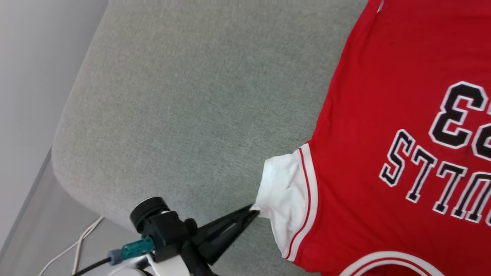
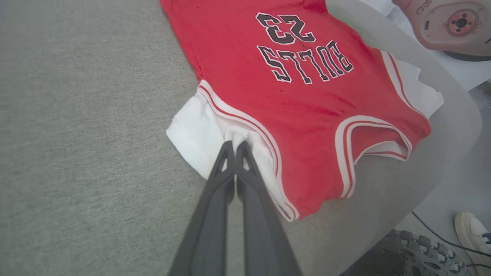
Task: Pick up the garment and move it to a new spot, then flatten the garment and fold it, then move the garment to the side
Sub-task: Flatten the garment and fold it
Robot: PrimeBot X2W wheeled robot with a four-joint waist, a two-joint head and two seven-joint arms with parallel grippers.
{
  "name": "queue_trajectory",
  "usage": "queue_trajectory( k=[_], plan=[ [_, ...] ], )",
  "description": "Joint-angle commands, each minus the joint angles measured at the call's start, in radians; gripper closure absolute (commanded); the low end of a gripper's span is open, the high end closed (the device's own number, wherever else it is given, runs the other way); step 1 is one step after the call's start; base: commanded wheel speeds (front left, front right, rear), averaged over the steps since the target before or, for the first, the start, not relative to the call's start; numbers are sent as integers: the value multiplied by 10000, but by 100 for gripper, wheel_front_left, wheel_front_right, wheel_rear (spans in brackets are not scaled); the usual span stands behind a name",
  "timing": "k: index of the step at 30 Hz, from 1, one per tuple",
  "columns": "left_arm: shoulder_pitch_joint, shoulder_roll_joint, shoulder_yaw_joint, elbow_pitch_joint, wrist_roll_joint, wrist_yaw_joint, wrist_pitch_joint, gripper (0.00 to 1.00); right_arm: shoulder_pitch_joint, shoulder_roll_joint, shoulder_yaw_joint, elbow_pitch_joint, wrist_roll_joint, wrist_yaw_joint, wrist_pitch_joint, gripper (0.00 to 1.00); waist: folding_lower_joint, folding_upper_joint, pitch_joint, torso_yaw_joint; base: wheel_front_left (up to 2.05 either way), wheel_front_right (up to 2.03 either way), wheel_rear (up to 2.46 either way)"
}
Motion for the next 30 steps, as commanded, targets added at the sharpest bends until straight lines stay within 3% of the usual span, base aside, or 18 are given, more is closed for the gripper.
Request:
queue_trajectory(
  k=[1,10,16,22,30],
  plan=[
    [65,145,91,42,7,100,-45,100,592,151,23,256,98,-7,18,100,-1,-1,-619,-512,0,0,0],
    [784,839,437,229,-319,769,-108,100,2875,212,999,-100,1379,-7,-830,100,-1,-1,-2315,-1932,0,0,0],
    [1145,1192,532,462,-266,1039,-265,100,4671,732,664,-707,2451,-5,-1425,100,-1,-1,-3199,-2737,0,0,0],
    [1510,1055,709,834,-596,1189,-556,100,6806,1477,97,-1925,3223,-5,-1742,100,-1,-1,-3792,-3336,0,0,0],
    [2223,636,1232,1313,-935,1550,-900,100,9408,2191,292,-3078,3486,-5,-2695,100,-1,-1,-4316,-4035,0,0,0]
  ],
)
